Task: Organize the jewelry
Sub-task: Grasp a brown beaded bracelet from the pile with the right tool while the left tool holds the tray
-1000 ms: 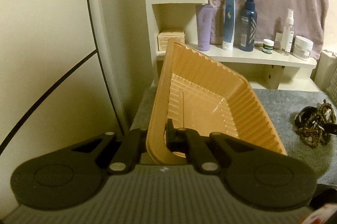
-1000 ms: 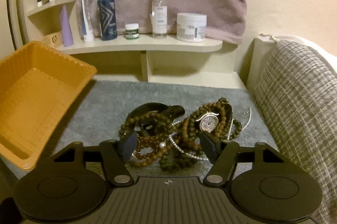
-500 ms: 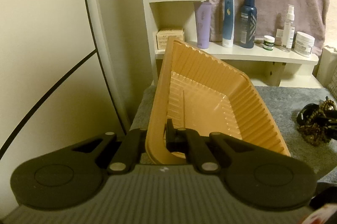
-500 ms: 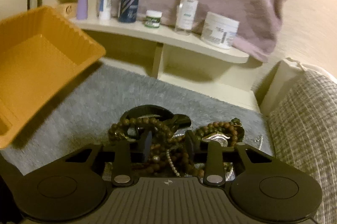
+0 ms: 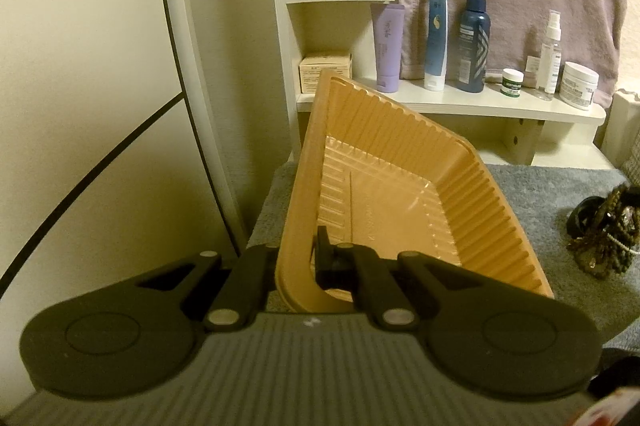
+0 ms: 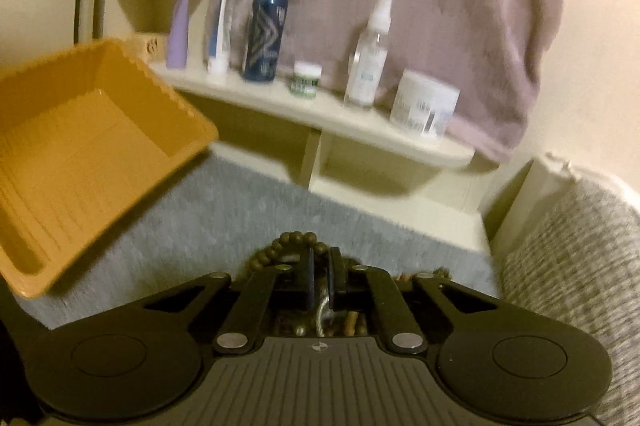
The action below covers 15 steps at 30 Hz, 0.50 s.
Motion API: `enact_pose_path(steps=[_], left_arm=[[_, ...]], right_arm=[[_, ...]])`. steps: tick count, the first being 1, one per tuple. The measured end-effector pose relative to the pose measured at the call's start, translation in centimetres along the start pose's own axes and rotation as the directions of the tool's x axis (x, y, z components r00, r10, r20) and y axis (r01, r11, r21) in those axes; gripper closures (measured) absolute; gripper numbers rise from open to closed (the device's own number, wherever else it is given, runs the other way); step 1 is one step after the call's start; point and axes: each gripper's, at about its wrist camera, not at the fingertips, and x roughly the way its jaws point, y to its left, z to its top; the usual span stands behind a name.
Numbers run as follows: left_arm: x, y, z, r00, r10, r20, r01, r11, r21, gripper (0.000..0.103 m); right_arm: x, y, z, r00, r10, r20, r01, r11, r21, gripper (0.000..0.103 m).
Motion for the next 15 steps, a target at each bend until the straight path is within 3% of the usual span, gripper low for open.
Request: enact_pose_path(steps=[15], left_arm=[[0.0, 0.1, -0.1, 1.0, -0.003, 0.002, 0.003, 1.0, -0.009, 0.099]], right_arm=[[-2.8, 0.3, 3.6, 0.992, 0.021, 0.121, -0.02, 1.0, -0.006, 0.097]])
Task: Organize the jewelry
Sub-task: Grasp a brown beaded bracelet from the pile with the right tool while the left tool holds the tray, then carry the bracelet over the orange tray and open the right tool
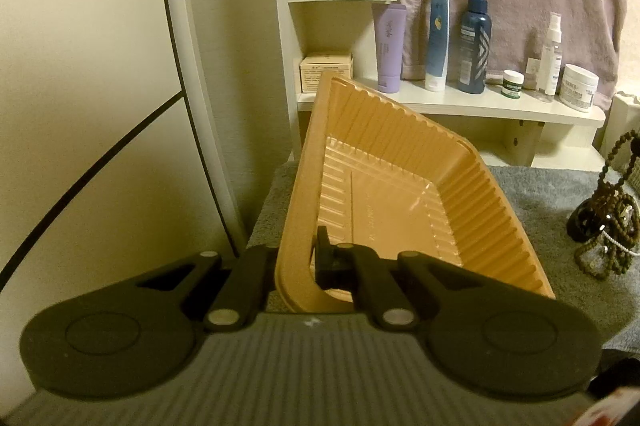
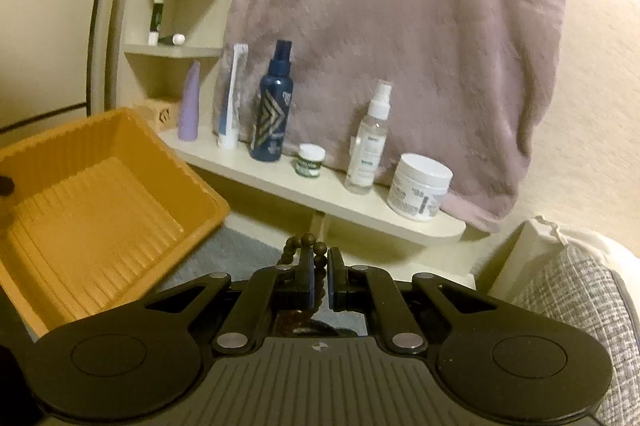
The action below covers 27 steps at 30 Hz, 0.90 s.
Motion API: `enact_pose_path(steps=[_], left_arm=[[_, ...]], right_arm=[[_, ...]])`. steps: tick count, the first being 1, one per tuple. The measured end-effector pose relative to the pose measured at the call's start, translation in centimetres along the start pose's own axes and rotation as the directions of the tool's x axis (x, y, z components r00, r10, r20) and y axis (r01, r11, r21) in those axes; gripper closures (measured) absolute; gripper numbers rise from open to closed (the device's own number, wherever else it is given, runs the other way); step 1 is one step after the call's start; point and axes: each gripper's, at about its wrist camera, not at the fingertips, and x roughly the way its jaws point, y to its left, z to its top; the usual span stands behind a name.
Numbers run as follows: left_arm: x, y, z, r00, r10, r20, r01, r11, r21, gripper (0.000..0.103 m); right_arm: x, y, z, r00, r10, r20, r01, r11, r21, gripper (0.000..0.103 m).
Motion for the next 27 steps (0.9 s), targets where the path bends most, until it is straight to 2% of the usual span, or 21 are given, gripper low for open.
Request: enact_pose_path(steps=[3, 4, 7, 12, 14, 17, 21, 25, 27], left_arm=[[0.0, 0.0, 0.0, 1.0, -0.002, 0.0, 0.002, 1.0, -0.003, 0.099], [0.0, 0.0, 0.0, 1.0, -0.003, 0.0, 0.003, 1.0, -0.004, 0.099], [0.0, 0.1, 0.0, 1.0, -0.008, -0.002, 0.007, 1.0, -0.007, 0.099], [0.1, 0.1, 0.0, 1.0, -0.009, -0.001, 0.009, 1.0, -0.011, 0.099], [0.1, 0.1, 0.0, 1.0, -0.009, -0.001, 0.009, 1.0, -0.011, 0.099], [0.0, 0.2, 0.0, 1.0, -0.009, -0.001, 0.009, 1.0, -0.015, 0.099], [0.0, 0.1, -0.1, 1.0, -0.009, -0.002, 0.009, 1.0, -0.017, 0.099], [0.1, 0.3, -0.1, 1.0, -0.01, -0.004, 0.01, 1.0, -0.021, 0.099], [0.1, 0.3, -0.1, 1.0, -0.009, -0.004, 0.009, 1.0, -0.024, 0.099]], right_arm=[[1.2, 0.4, -0.3, 0.998, 0.02, -0.061, -0.02, 1.0, -0.013, 0.097], [2.1, 0.6, -0.8, 0.992, 0.034, -0.118, -0.036, 0.999, -0.017, 0.097], [3.2, 1.4, -2.3, 0.975, 0.09, -0.201, -0.096, 0.995, -0.018, 0.097], [3.4, 3.0, -3.8, 0.949, 0.164, -0.268, -0.177, 0.984, -0.024, 0.097], [3.0, 3.1, -3.9, 0.943, 0.199, -0.265, -0.205, 0.979, 0.008, 0.097], [2.3, 2.6, -2.7, 0.952, 0.223, -0.21, -0.217, 0.975, 0.054, 0.097], [1.9, 1.9, -1.1, 0.971, 0.195, -0.137, -0.186, 0.98, 0.074, 0.097], [1.7, 1.1, -0.2, 0.981, 0.169, -0.09, -0.161, 0.983, 0.092, 0.097], [2.1, 1.1, -0.3, 0.985, 0.142, -0.102, -0.134, 0.988, 0.081, 0.097]])
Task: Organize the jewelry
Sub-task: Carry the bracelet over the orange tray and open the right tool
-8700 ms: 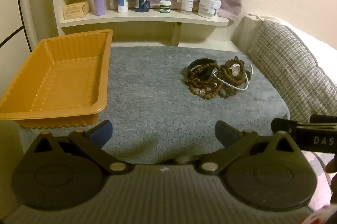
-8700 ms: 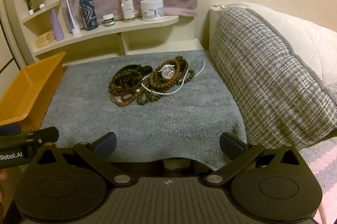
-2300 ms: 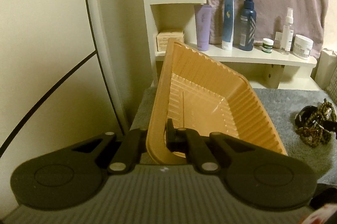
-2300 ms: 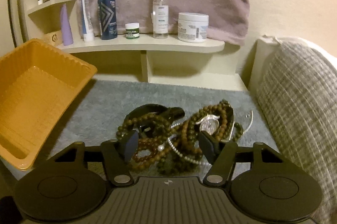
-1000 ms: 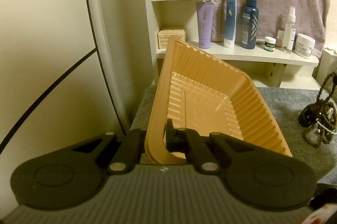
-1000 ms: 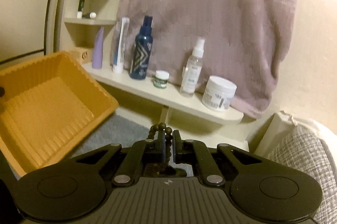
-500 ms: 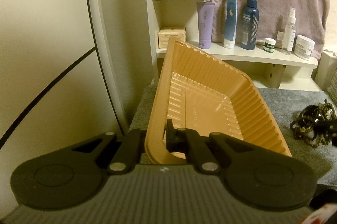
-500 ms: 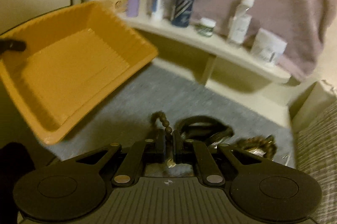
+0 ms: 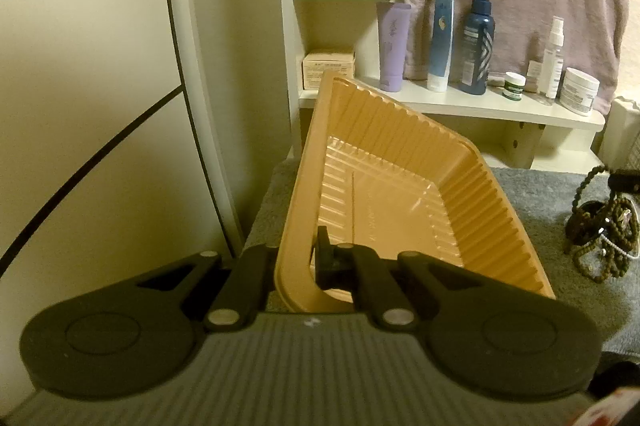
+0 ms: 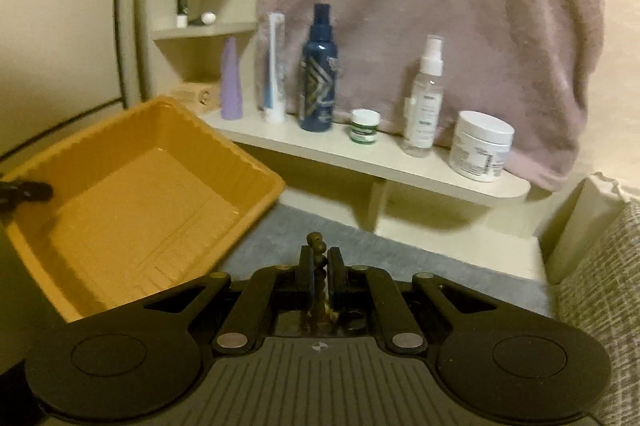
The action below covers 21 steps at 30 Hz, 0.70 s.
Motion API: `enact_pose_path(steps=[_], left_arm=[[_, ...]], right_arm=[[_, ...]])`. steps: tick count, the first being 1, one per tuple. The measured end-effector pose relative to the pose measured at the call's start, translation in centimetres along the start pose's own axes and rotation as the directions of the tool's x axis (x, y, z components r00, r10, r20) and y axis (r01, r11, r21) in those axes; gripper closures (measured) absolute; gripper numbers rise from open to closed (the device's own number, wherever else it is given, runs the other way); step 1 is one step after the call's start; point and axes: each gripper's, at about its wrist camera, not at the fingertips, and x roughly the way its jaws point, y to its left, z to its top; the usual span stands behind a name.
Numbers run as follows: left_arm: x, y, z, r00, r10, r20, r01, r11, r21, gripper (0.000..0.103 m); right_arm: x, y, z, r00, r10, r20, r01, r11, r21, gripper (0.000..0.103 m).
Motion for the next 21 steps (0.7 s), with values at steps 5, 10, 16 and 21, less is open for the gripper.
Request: enact_pose_path(steps=[5, 10, 16, 21], left_arm=[[0.0, 0.1, 0.0, 1.0, -0.003, -0.002, 0.003, 1.0, 0.0, 0.099], [0.0, 0.1, 0.0, 1.0, 0.0, 0.0, 0.0, 1.0, 0.001, 0.099], [0.0, 0.1, 0.0, 1.0, -0.002, -0.004, 0.002, 1.0, -0.001, 0.099], [0.0, 0.0, 0.0, 1.0, 0.0, -0.007, 0.0, 1.0, -0.004, 0.099]], right_arm=[[2.4, -1.1, -1.5, 0.989, -0.103, -0.108, 0.103, 0.995, -0.007, 0.097], [2.1, -1.1, -2.9, 0.989, -0.085, -0.123, 0.089, 0.996, 0.029, 0.077], [3.5, 1.1, -3.7, 0.991, -0.01, -0.135, 0.009, 1.0, -0.008, 0.057], [5.4, 2.4, -4.3, 0.986, -0.02, -0.165, 0.001, 0.993, -0.115, 0.058]])
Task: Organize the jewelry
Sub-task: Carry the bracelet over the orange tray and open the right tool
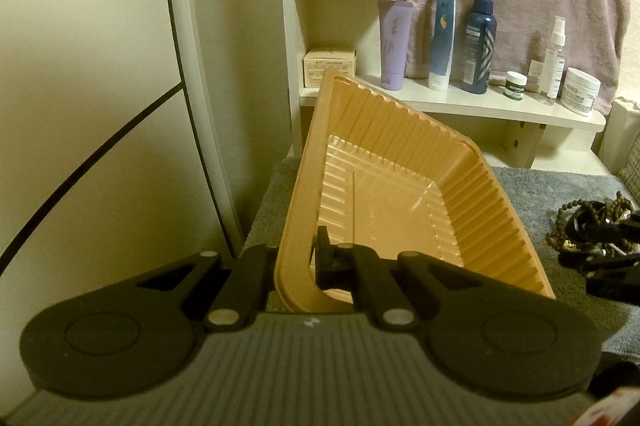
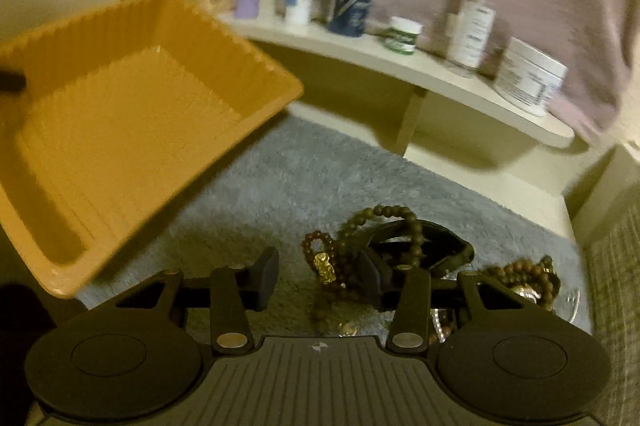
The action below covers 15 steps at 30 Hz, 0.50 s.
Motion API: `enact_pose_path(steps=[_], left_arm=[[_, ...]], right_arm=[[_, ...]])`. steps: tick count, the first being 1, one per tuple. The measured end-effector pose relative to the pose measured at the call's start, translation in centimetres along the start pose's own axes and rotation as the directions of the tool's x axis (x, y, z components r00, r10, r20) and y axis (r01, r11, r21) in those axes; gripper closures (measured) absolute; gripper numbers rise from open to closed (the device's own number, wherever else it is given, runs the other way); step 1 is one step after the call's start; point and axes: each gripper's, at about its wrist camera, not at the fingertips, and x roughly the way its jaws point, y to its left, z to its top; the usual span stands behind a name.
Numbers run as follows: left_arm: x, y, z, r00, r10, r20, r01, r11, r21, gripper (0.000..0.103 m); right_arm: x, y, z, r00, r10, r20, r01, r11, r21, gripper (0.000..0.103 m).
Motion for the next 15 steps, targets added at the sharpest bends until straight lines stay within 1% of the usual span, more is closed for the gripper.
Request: enact_pose_path(steps=[1, 2, 4, 5, 6, 8, 9, 10, 11, 15], left_arm=[[0.0, 0.0, 0.0, 1.0, 0.0, 0.0, 0.0, 1.0, -0.001, 0.099], [0.0, 0.0, 0.0, 1.0, 0.0, -0.001, 0.0, 1.0, -0.003, 0.099], [0.0, 0.1, 0.0, 1.0, -0.001, -0.002, 0.001, 1.0, -0.005, 0.099], [0.1, 0.1, 0.0, 1.0, -0.002, -0.002, 0.002, 1.0, -0.005, 0.099], [0.1, 0.1, 0.0, 1.0, -0.003, -0.002, 0.003, 1.0, -0.006, 0.099], [0.0, 0.1, 0.0, 1.0, -0.003, -0.003, 0.003, 1.0, -0.006, 0.099], [0.0, 0.1, 0.0, 1.0, -0.002, -0.003, 0.002, 1.0, -0.006, 0.099], [0.0, 0.1, 0.0, 1.0, -0.003, -0.003, 0.003, 1.0, -0.006, 0.099], [0.0, 0.1, 0.0, 1.0, -0.003, -0.003, 0.003, 1.0, -0.006, 0.099], [0.0, 0.1, 0.0, 1.0, -0.002, -0.003, 0.002, 1.0, -0.006, 0.099]], right_arm=[[0.3, 0.1, -0.1, 1.0, -0.004, 0.0, 0.004, 1.0, -0.018, 0.059], [0.4, 0.4, -0.2, 1.0, -0.013, 0.006, 0.013, 0.999, -0.046, 0.063], [0.7, 0.7, -0.2, 1.0, -0.025, 0.003, 0.026, 0.996, -0.086, 0.076], [0.9, 0.7, -0.2, 1.0, -0.024, -0.015, 0.023, 0.996, -0.09, 0.084], [1.1, 0.8, -0.3, 0.999, -0.034, -0.02, 0.032, 0.995, -0.096, 0.084], [1.3, 1.2, -0.6, 0.998, -0.058, -0.029, 0.053, 0.988, -0.146, 0.084], [1.3, 1.4, -0.8, 0.998, -0.06, -0.024, 0.055, 0.987, -0.154, 0.085], [1.2, 1.3, -0.9, 0.998, -0.057, -0.022, 0.053, 0.988, -0.147, 0.088], [1.2, 1.2, -0.8, 0.998, -0.051, -0.022, 0.047, 0.99, -0.131, 0.094], [0.3, 1.2, -0.9, 0.999, -0.047, 0.007, 0.048, 0.992, -0.118, 0.094]])
